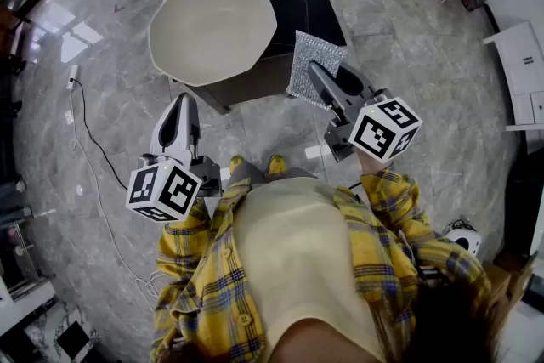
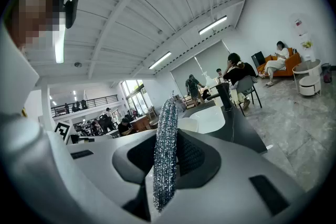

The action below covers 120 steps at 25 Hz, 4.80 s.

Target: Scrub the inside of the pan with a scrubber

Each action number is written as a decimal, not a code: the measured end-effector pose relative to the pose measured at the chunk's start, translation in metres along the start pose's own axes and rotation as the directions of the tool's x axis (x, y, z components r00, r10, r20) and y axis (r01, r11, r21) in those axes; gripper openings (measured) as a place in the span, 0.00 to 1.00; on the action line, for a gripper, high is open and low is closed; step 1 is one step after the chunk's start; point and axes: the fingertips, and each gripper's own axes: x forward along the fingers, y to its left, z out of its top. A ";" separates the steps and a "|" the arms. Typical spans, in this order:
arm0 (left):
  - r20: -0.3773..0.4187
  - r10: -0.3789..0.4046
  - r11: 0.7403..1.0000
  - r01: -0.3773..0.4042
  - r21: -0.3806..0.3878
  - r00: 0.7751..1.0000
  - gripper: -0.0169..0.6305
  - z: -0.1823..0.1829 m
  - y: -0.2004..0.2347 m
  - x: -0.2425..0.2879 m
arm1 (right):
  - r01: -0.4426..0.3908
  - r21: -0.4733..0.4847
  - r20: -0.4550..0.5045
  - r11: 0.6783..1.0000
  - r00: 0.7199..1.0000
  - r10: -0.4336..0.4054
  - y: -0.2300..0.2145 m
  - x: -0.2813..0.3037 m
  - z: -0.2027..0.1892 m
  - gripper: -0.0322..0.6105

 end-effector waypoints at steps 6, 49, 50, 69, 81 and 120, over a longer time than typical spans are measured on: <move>-0.012 0.049 0.999 -0.049 -0.006 0.999 0.04 -0.003 0.005 -0.007 | -0.003 0.013 0.004 1.000 1.000 0.002 -0.003 -0.005 0.002 0.18; -0.218 -0.017 0.986 -0.021 -0.167 0.976 0.25 0.002 0.142 0.076 | 0.041 -0.113 -0.162 0.993 0.985 -0.059 0.029 0.219 0.004 0.19; -0.223 -0.023 0.986 -0.016 -0.168 0.975 0.25 0.002 0.142 0.078 | 0.039 -0.127 -0.168 0.991 0.984 -0.060 0.032 0.225 0.002 0.19; -0.207 0.156 0.959 -0.198 -0.203 0.966 0.25 -0.011 0.146 0.099 | -0.048 -0.275 -0.374 0.960 0.925 -0.061 0.000 0.301 -0.034 0.19; -0.215 0.224 0.954 -0.259 -0.151 0.951 0.11 -0.013 0.157 0.105 | -0.016 -0.402 -0.262 0.915 0.960 -0.098 -0.002 0.339 -0.034 0.19; -0.190 0.161 0.960 -0.198 -0.199 0.969 0.11 -0.012 0.159 0.105 | -0.469 -0.291 -0.479 0.834 0.826 0.297 0.097 0.315 -0.092 0.18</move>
